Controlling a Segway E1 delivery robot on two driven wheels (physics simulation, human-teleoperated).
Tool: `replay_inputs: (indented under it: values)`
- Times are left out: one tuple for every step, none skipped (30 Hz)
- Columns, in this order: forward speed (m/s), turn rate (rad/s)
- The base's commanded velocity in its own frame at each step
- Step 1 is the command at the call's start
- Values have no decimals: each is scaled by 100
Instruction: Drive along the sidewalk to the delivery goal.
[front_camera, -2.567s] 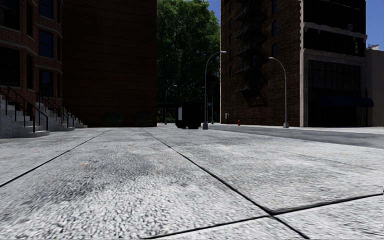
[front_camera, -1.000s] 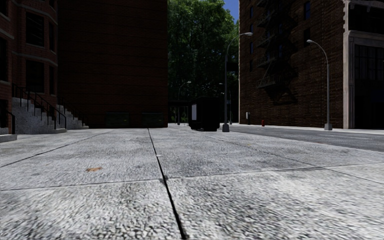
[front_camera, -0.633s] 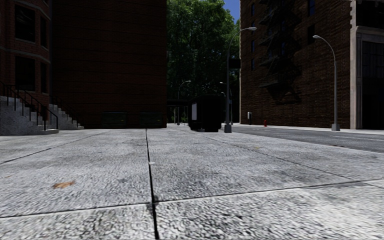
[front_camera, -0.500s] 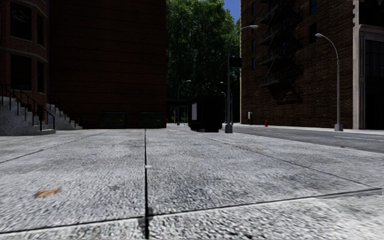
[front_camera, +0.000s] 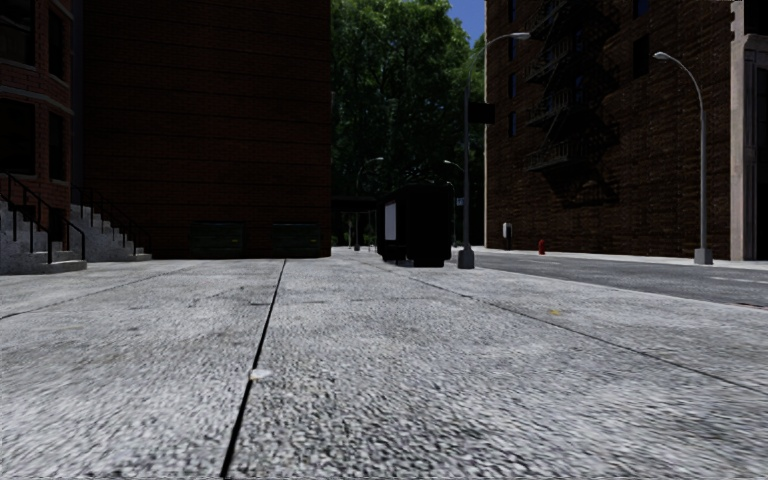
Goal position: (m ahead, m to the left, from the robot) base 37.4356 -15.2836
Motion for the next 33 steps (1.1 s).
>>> replay_inputs:
  values:
    - [200,30]
    - [200,25]
    - [200,10]
    - [200,0]
    - [200,0]
    - [200,0]
    - [200,0]
    - [200,0]
    - [200,0]
    - [200,0]
    - [200,0]
    - [200,0]
    - [200,0]
    - [200,0]
    - [200,0]
    - [200,0]
    - [200,0]
    - [200,0]
    - [200,0]
    - [200,0]
    - [200,0]
    - [200,0]
    - [200,0]
    - [200,0]
    - [200,0]
    - [200,0]
    - [200,0]
    - [200,0]
    - [200,0]
    - [200,0]
    - [200,0]
    - [200,0]
    - [200,0]
